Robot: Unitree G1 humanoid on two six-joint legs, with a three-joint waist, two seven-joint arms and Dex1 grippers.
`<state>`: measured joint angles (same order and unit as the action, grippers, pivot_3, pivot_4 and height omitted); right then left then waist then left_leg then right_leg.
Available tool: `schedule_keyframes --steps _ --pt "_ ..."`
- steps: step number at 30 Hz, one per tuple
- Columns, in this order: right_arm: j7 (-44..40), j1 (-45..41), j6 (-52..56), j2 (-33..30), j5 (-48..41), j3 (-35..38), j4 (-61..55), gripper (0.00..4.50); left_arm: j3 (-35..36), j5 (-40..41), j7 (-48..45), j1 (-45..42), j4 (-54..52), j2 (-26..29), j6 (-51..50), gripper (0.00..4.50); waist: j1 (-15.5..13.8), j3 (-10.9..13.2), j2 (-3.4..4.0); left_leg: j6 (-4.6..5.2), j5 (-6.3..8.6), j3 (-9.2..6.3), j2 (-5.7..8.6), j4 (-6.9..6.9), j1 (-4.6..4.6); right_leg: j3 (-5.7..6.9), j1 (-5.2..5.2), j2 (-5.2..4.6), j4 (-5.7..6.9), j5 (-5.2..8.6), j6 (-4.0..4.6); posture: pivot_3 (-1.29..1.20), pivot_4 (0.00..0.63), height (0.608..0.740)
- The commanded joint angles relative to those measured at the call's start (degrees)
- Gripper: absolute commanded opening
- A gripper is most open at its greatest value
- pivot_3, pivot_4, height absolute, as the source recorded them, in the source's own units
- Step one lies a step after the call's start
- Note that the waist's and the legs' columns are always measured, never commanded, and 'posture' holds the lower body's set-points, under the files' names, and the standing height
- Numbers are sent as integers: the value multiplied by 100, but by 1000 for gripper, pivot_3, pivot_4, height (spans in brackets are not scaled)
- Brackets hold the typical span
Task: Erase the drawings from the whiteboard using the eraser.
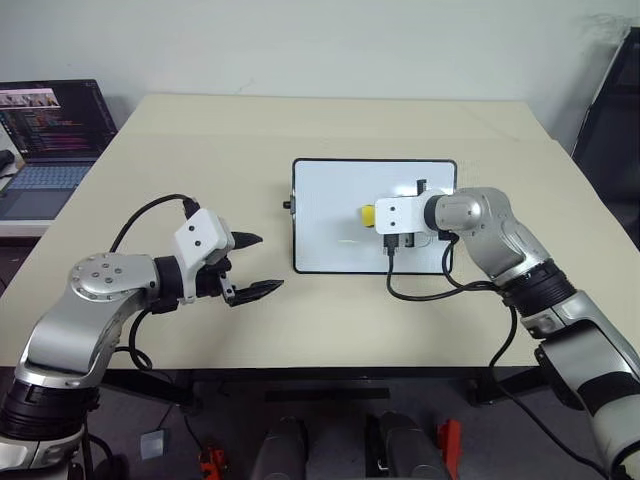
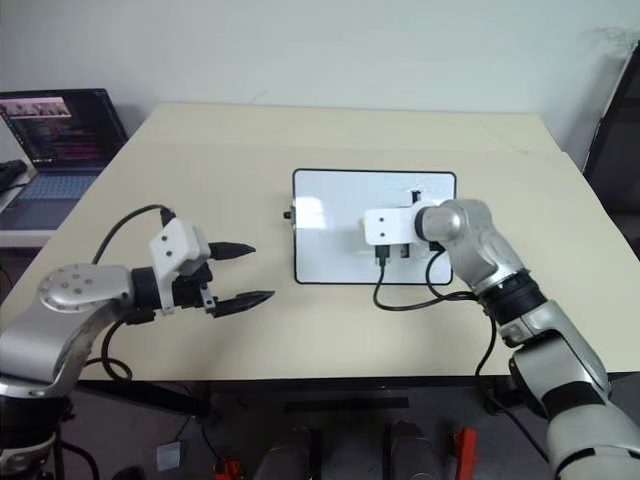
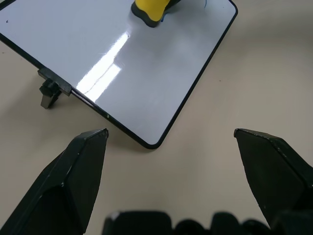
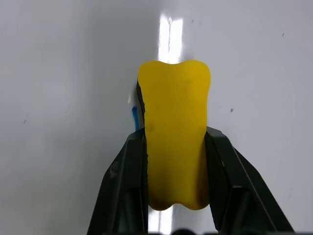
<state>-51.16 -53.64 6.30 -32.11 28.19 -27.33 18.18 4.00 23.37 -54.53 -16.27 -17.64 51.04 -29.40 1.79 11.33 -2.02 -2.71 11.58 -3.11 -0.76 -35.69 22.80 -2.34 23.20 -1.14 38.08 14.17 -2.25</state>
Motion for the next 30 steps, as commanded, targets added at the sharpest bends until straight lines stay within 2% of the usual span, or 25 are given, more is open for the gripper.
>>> schedule_keyframes --steps 1,8,13,15,20,26,30 --pt "-27 157 218 -441 281 97 292 1143 19 -38 -28 -159 -29 -14 117 4500 -2 0 0 0 0 0 0 -10 1 -1 -2 0 -1 1 8 0 150 740" --pt "29 218 119 -958 254 207 470 1143 -60 -81 -75 -286 74 -34 163 4500 0 -6 -10 9 -9 12 2 -42 -1 -14 -12 -3 -4 -20 16 0 150 740" --pt "-91 192 181 -832 -74 389 184 1143 -107 -105 -109 -359 141 -69 200 4500 14 -7 -11 11 -11 16 -2 -40 -3 -14 -8 0 -1 -25 23 0 150 740" --pt "-368 212 215 -651 -595 645 -222 1143 -107 -116 -121 -371 151 -83 208 4500 19 -7 -11 11 -11 16 -2 -39 1 -15 -5 0 -3 -25 23 0 150 740" --pt "-1366 348 608 -397 -2767 1713 -1805 1142 107 41 -124 -345 65 -55 139 4500 84 6 7 12 -9 16 -6 -22 20 -15 17 4 -5 -39 -10 0 150 740" --pt "-1613 495 707 -1168 -3082 2182 -1696 1141 262 98 -71 -183 -63 2 74 4500 -12 6 7 6 -3 9 0 -13 25 -7 15 -4 -22 -25 -15 0 150 740" --pt "-1683 758 372 -1941 -2485 1908 -1048 1141 364 111 -37 -181 -59 5 64 4500 -18 6 6 6 -3 15 1 -15 24 -10 10 -7 -30 -7 13 0 150 740"
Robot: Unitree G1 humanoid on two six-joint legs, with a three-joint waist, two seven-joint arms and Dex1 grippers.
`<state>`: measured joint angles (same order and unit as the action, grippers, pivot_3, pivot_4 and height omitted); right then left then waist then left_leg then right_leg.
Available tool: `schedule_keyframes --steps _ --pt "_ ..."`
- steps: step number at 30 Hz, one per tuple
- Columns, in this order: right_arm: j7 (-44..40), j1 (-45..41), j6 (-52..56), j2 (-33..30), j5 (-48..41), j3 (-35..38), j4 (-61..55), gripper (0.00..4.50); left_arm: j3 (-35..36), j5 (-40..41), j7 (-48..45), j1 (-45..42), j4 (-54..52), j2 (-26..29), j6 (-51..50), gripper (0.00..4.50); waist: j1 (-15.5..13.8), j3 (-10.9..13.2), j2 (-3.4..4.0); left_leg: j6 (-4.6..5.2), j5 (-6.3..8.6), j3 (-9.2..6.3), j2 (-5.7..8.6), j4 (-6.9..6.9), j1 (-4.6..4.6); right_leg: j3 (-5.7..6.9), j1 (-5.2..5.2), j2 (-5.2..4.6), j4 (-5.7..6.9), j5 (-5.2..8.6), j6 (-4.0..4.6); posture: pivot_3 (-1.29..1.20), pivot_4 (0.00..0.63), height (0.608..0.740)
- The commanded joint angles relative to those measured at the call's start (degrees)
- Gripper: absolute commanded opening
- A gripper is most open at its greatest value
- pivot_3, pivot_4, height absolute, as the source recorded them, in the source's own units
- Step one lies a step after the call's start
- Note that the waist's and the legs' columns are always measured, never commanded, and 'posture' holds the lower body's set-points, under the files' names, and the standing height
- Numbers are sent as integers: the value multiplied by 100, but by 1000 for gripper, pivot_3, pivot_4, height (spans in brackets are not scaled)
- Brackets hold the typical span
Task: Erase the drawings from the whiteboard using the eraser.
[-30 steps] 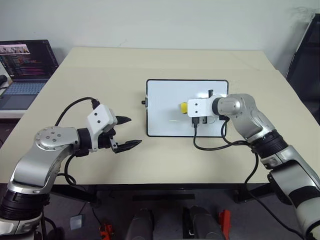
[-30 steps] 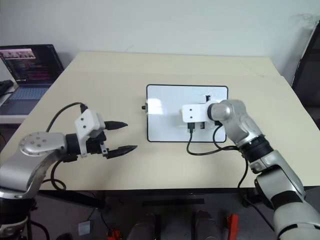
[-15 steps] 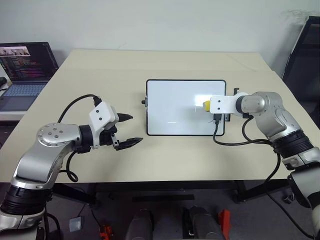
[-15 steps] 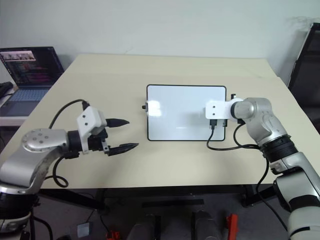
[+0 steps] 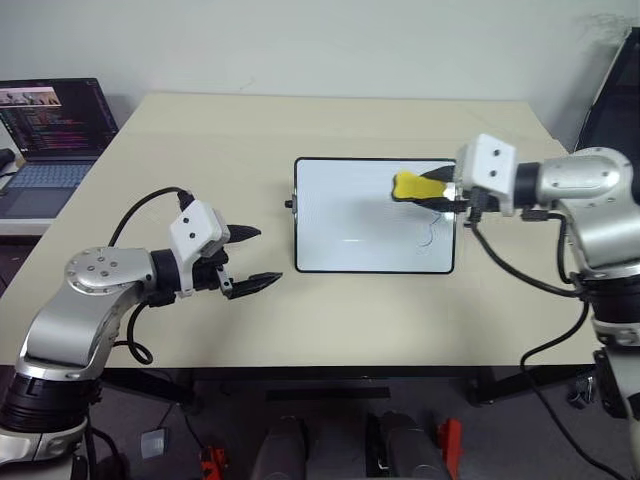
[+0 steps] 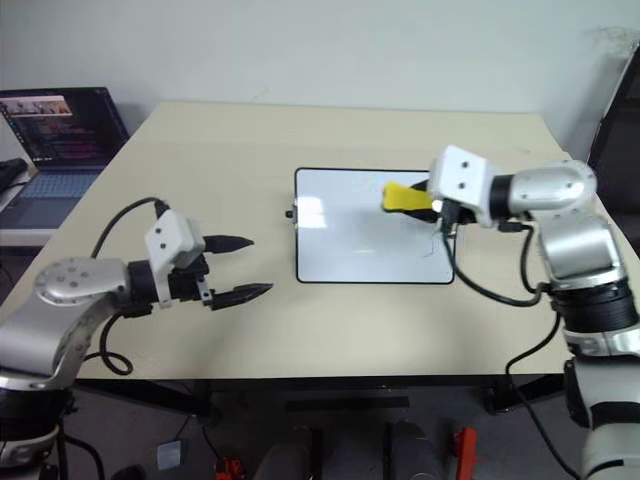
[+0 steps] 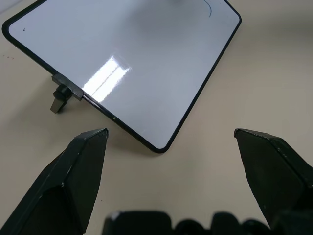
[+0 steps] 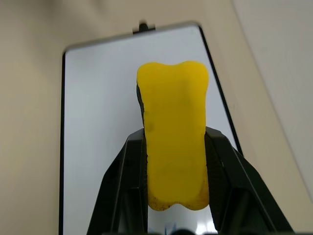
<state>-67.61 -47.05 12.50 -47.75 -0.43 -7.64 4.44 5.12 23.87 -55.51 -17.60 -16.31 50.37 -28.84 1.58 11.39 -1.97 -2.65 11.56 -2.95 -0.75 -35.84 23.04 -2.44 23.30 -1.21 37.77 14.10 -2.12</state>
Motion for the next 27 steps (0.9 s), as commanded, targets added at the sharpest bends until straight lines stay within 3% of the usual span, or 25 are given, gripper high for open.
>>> schedule_keyframes --steps 1,10,27 --pt "-43 162 -358 -529 535 -156 480 1141 271 64 59 -66 -169 78 11 4500 9 0 0 0 0 2 0 0 -1 -1 0 0 1 1 2 0 150 740" --pt "-43 495 -823 -1091 598 3 1141 1141 430 50 -64 -65 -10 243 51 4500 120 2 3 0 0 10 -5 10 -7 -5 10 5 16 -6 -13 0 150 740" --pt "-2 275 -890 -1012 367 166 1160 1141 330 17 -26 -225 -24 202 129 4500 131 2 3 0 0 10 -4 8 -6 -7 9 5 17 -7 -16 0 150 740"
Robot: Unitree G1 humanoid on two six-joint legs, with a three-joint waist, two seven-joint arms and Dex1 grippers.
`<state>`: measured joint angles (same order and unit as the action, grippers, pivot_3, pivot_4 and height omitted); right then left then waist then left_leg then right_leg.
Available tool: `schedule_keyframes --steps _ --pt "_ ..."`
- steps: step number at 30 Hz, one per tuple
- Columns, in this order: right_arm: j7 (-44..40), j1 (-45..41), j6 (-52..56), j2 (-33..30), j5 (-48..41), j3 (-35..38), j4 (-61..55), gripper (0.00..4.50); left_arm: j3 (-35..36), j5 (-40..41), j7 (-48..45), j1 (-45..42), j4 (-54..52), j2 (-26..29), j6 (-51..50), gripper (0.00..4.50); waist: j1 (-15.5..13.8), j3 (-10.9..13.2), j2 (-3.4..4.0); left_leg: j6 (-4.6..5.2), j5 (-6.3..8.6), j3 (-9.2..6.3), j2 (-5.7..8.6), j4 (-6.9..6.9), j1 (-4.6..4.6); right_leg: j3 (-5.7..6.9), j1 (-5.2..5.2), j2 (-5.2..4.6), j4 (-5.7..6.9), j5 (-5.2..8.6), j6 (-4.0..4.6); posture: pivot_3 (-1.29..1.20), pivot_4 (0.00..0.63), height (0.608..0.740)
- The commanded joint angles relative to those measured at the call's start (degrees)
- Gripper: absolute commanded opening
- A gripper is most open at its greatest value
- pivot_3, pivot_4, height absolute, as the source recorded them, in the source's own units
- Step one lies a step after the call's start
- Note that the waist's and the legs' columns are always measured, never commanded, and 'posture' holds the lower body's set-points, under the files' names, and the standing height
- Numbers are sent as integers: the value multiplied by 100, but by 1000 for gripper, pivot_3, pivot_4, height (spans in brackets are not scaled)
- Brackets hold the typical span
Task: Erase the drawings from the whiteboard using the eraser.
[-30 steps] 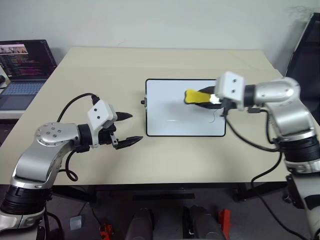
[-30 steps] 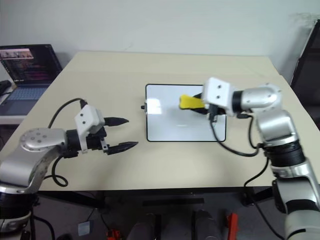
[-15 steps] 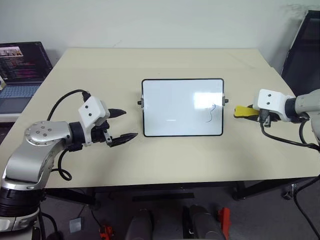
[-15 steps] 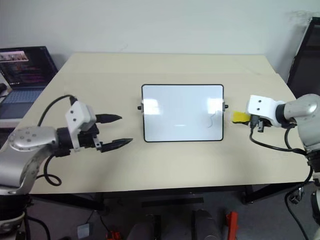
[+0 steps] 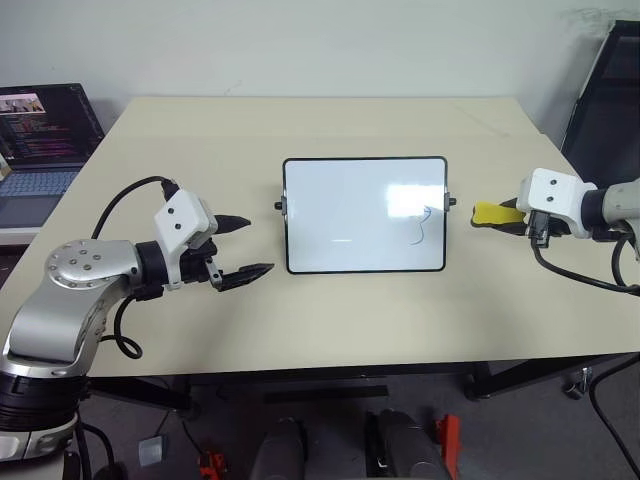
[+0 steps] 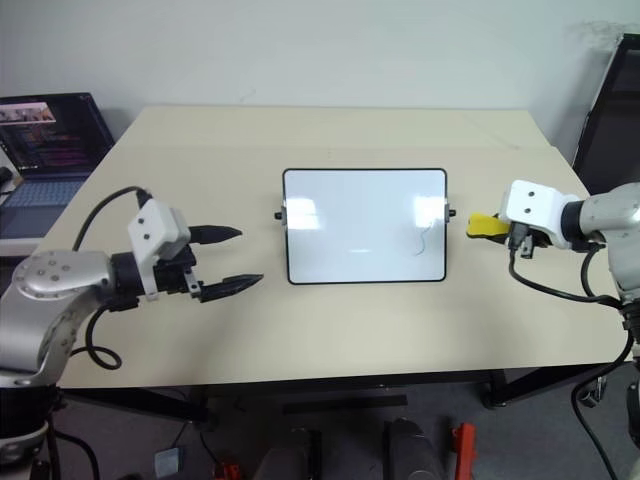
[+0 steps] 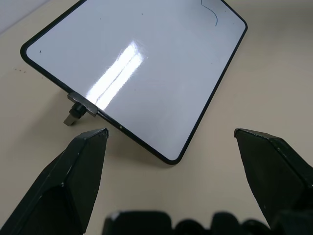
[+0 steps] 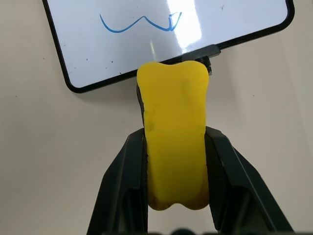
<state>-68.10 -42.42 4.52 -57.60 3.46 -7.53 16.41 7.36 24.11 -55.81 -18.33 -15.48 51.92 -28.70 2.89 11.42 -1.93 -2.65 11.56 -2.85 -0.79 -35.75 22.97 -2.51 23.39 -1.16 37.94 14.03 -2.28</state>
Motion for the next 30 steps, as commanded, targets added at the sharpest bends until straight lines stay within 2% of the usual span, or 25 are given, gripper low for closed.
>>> schedule_keyframes --steps 1,14,25,30 --pt "53 -191 -102 -23 -16 150 -28 1141 98 -32 19 -173 -100 45 142 4500 0 0 0 0 0 0 0 0 0 0 0 0 0 0 0 0 150 740" --pt "102 -178 -59 41 24 83 -144 1141 -228 -201 101 -963 -198 263 -414 4500 0 0 0 0 0 -1 1 0 1 0 0 2 1 -1 -3 0 150 740" --pt "87 -152 71 109 -64 113 -347 1141 -235 -191 40 -940 -309 247 -444 4500 3 0 0 0 0 -1 1 -1 0 -1 0 2 3 -1 -6 0 150 740" --pt "87 -255 248 472 -396 175 -623 1141 -157 -185 -8 -801 -280 240 -338 4500 16 0 0 0 0 -2 1 -1 0 -1 0 2 4 -1 -6 0 150 740"
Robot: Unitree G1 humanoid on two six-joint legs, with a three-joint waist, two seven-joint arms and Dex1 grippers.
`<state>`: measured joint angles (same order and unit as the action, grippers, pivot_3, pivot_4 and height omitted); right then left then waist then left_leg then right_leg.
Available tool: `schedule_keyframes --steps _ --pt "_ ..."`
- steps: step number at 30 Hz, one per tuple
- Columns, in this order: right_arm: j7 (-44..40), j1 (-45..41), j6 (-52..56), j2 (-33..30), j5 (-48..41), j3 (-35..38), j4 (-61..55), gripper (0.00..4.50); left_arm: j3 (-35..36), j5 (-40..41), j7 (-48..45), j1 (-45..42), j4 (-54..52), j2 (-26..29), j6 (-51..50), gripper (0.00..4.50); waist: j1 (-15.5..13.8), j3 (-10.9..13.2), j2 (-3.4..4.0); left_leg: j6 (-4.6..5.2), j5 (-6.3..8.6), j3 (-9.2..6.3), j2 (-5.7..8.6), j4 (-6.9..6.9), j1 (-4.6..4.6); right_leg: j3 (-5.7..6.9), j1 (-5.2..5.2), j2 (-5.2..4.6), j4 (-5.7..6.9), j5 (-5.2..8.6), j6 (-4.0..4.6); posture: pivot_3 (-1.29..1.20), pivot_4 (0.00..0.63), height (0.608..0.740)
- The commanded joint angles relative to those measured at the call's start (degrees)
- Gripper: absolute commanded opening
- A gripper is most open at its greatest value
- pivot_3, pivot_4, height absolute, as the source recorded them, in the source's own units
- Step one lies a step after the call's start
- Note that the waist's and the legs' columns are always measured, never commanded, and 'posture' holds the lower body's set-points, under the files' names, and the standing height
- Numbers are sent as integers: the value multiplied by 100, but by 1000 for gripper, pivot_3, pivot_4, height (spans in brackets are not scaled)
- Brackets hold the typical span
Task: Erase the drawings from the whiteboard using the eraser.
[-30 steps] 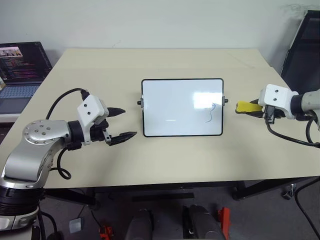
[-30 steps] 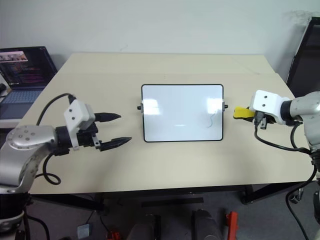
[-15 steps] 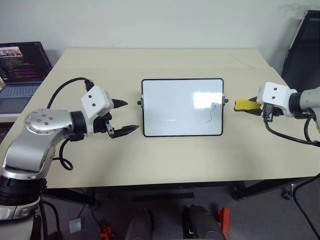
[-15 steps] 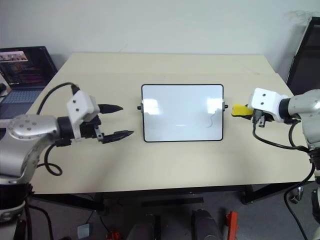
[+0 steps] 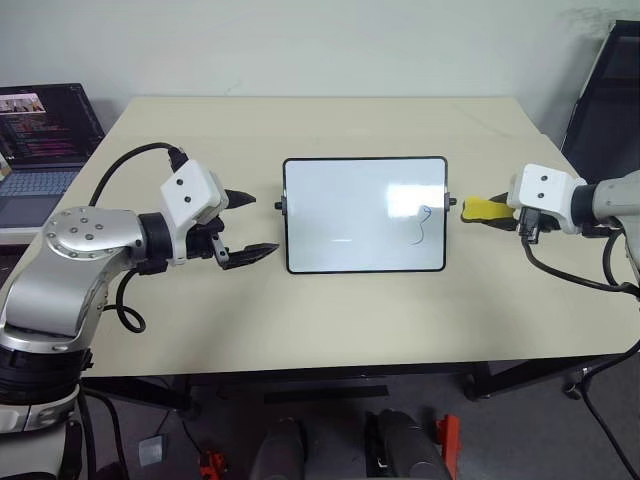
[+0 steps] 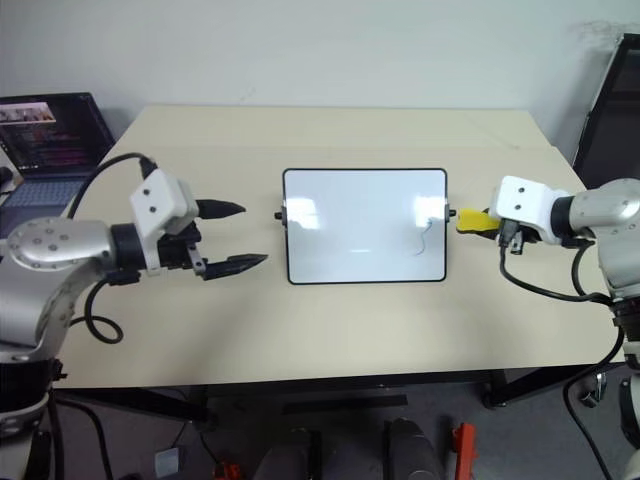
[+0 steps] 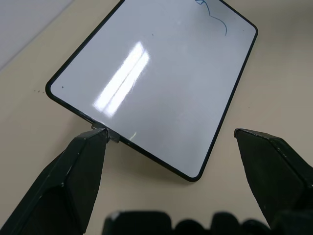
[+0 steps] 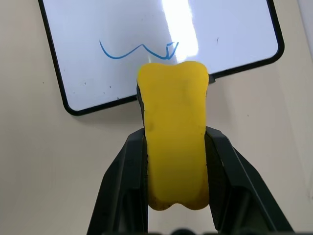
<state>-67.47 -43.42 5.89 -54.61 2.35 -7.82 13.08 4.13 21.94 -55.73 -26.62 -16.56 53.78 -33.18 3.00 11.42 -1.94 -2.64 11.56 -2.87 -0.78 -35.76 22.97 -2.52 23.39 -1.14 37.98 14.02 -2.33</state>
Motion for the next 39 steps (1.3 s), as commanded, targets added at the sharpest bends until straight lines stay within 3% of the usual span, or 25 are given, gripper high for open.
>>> schedule_keyframes --steps 1,5,10,27,39 --pt "62 -206 137 310 -321 174 -319 1141 183 49 -12 47 -172 42 114 4500 13 0 0 0 0 0 0 0 -1 0 0 0 1 0 0 0 150 740" --pt "1057 -683 520 1356 154 -159 -188 1141 111 41 -35 259 -205 -11 191 4500 62 1 1 0 0 1 -3 -3 -4 -3 1 3 10 -1 1 0 150 740" --pt "1665 -998 1041 1832 563 -325 257 1141 72 48 -6 214 -184 -18 183 4500 -49 1 0 -1 0 -8 1 -6 2 3 1 3 9 -1 1 0 150 740" --pt "1759 -870 1847 1771 1085 -675 736 1141 169 94 94 461 -382 9 91 4500 -101 0 0 -2 1 -8 2 -13 -3 4 -10 1 8 2 -5 0 150 740" --pt "1420 -39 2368 1135 1246 -830 82 1141 57 71 48 310 -264 -26 146 4500 -111 -9 -15 -2 1 -8 3 -23 -10 2 -19 0 6 5 14 0 150 740"
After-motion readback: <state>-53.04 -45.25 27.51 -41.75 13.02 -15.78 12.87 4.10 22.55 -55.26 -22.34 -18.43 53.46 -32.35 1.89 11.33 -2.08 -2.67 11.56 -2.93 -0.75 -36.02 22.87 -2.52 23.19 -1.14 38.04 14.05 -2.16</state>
